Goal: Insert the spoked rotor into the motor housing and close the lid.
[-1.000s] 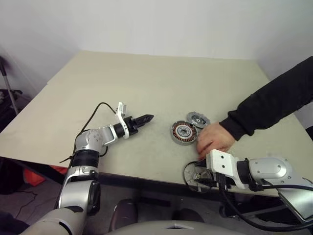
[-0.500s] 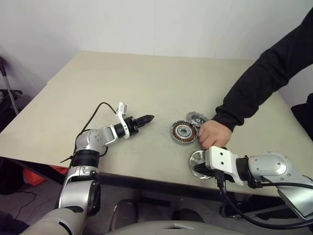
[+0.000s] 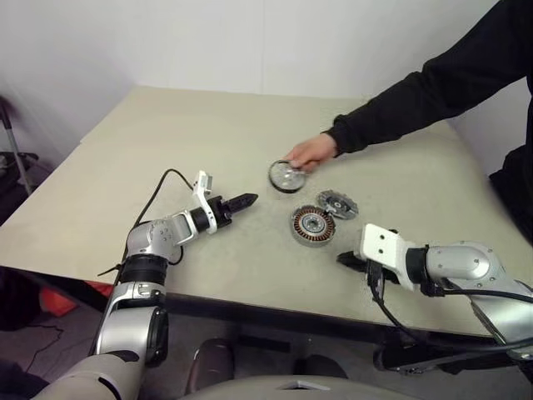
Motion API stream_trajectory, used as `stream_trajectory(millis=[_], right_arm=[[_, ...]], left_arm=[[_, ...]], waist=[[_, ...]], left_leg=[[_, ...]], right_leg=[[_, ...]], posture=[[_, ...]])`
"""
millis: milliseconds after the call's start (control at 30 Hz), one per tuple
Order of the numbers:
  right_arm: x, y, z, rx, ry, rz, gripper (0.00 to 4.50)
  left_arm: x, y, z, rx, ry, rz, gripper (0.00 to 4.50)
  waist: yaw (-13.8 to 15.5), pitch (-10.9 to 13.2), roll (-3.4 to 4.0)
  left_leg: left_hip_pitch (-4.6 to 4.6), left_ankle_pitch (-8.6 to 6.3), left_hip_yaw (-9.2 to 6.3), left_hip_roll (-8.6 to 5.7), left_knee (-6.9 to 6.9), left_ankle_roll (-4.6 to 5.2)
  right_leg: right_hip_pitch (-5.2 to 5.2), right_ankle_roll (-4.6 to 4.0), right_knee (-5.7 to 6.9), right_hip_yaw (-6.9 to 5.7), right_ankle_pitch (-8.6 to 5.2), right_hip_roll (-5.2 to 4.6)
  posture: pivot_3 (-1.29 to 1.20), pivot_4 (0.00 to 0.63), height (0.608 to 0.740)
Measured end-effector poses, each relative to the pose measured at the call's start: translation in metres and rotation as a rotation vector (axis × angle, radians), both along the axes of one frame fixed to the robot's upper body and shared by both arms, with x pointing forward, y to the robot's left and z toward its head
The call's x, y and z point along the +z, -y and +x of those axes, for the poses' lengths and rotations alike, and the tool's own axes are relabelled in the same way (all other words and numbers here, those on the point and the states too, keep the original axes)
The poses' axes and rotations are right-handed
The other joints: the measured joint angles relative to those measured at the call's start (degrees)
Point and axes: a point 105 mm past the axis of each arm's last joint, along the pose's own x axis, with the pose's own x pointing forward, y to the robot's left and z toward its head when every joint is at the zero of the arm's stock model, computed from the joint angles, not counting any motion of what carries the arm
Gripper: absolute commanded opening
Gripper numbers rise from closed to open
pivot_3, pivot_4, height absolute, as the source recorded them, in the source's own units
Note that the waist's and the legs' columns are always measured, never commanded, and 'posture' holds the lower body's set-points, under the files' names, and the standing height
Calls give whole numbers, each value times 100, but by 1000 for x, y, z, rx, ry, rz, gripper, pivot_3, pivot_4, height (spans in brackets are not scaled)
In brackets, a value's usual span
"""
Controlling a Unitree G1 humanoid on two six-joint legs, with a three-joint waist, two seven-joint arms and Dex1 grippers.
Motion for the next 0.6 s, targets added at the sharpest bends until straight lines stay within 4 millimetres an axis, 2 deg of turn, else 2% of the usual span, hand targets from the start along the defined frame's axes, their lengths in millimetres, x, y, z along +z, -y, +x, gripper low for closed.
stream_trajectory(millis=[200, 333, 600], right_arm=[[-6, 10, 13, -57, 55, -15, 26], [-5, 7, 19, -56, 83, -4, 26], [4, 2, 35, -58, 130, 23, 26]], left_arm=[[1, -9, 1, 13, 13, 17, 3096], [5, -20, 3, 45, 16, 2, 3096], [15, -61, 7, 157, -23, -86, 3096]], waist=[[-16, 0, 0], [-32, 0, 0], [-130, 0, 1]], left_leg=[[-2, 1, 1, 0, 0, -1], [0, 1, 1, 1, 0, -2], [1, 1, 1, 0, 3, -2]], right_leg=[[-4, -1, 2, 0, 0, 0], [-3, -2, 5, 0, 1, 0], [-1, -4, 6, 0, 2, 0]], posture=[[0, 0, 740], [0, 0, 740], [0, 0, 740]])
